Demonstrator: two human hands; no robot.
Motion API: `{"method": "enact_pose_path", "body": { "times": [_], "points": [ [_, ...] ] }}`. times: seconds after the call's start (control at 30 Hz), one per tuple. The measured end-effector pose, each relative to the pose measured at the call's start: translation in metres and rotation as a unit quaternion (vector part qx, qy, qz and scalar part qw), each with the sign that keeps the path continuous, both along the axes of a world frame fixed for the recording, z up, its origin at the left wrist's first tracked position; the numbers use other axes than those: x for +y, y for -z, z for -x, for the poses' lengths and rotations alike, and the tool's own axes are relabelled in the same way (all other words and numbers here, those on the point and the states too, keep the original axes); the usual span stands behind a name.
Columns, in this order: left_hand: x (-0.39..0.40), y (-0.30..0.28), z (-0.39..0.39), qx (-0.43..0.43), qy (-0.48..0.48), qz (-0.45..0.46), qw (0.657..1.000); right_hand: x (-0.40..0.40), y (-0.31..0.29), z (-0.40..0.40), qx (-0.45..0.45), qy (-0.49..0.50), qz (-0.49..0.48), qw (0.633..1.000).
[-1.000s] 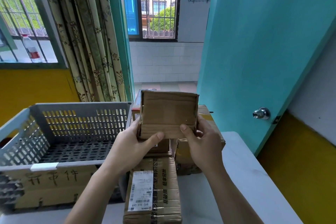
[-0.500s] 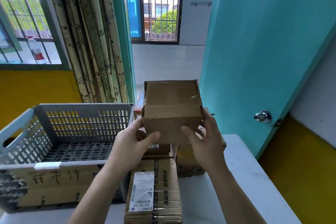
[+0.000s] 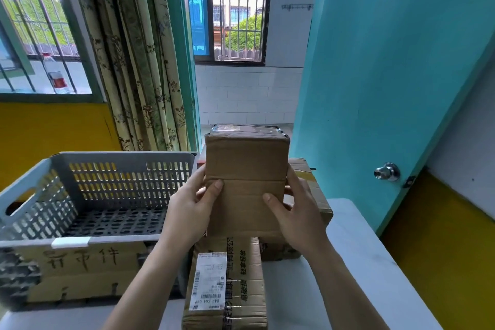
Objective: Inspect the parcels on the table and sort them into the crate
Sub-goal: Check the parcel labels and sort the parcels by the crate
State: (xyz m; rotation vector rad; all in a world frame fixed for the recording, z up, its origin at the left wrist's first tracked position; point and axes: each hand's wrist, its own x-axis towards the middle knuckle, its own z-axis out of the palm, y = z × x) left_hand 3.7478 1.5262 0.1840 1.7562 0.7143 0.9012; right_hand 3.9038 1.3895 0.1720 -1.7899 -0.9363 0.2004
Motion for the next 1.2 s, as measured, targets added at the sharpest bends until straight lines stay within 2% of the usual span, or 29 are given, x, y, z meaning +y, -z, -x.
{"method": "enact_pose_path", "body": {
  "times": [0.1,0.23,0.4,0.57,0.7,0.8,0.9,1.0,1.2],
  "points": [
    [-0.002,0.004,-0.001,0.001,0.016,-0.002,1.0,0.0,0.0,-0.003,-0.022,0.069,-0.024,0.997],
    [-0.005,0.009,-0.004,0.022,0.05,0.003,0.999,0.0,-0.003,-0.011,0.057,0.111,-0.077,0.989],
    [-0.008,0.004,-0.009,0.034,0.074,0.02,0.997,0.0,0.0,-0.01,0.08,0.063,-0.098,0.99],
    [-0.001,0.004,-0.007,0.013,0.037,0.03,0.999,-0.002,0.005,-0.006,0.078,-0.045,-0.089,0.992],
    [0.007,0.002,-0.01,-0.011,0.009,0.045,0.999,-0.011,0.008,-0.006,0.017,-0.111,-0.042,0.993],
    [0.007,0.0,-0.01,-0.009,0.016,0.039,0.999,-0.009,0.004,-0.006,-0.044,-0.071,-0.012,0.996],
    [0.002,0.0,-0.006,0.035,0.058,0.005,0.998,-0.008,-0.001,-0.01,-0.06,-0.02,-0.035,0.997],
    [0.002,0.007,0.0,0.04,0.093,0.008,0.995,-0.008,-0.006,-0.01,-0.067,0.024,-0.023,0.997],
    [0.004,0.011,-0.005,0.073,0.027,-0.061,0.995,-0.002,-0.011,0.006,-0.042,0.088,-0.042,0.994]
  ]
}}
